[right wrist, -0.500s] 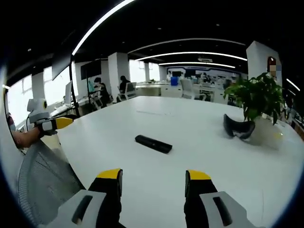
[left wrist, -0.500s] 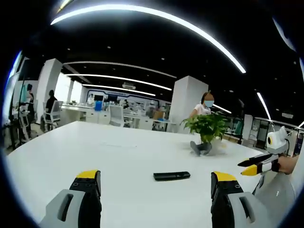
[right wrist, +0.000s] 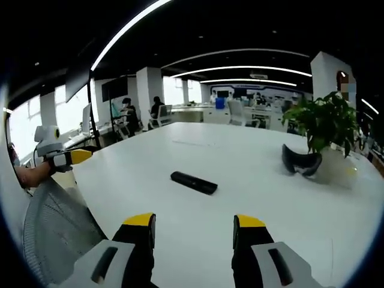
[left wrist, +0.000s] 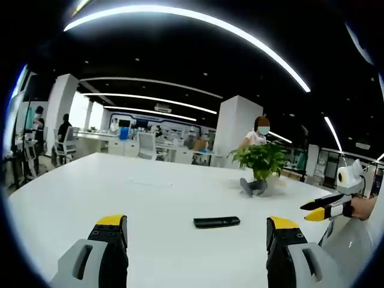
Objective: Press the specified remote control buttons in sequence, fully releasing each button before pressing the next.
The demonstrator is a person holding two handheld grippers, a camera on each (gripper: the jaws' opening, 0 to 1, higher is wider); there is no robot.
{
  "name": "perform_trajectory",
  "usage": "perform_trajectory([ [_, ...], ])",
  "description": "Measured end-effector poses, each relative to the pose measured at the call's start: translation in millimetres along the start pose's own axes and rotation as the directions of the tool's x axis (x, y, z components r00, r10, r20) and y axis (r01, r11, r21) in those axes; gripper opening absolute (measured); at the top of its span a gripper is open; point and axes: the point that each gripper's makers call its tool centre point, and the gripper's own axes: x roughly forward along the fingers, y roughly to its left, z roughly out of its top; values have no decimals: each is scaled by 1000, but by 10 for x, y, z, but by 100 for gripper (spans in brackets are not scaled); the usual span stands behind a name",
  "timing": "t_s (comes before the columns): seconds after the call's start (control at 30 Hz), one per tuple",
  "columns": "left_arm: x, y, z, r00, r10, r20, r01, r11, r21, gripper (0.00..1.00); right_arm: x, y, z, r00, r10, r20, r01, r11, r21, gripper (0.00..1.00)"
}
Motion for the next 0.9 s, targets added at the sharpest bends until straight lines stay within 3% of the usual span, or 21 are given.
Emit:
perform_trajectory([
  [0.9,1,9,-33,1000,10,-17,-10,1000,12,100,1,25,-25,1000,18,-5,-18,1000,-7,49],
])
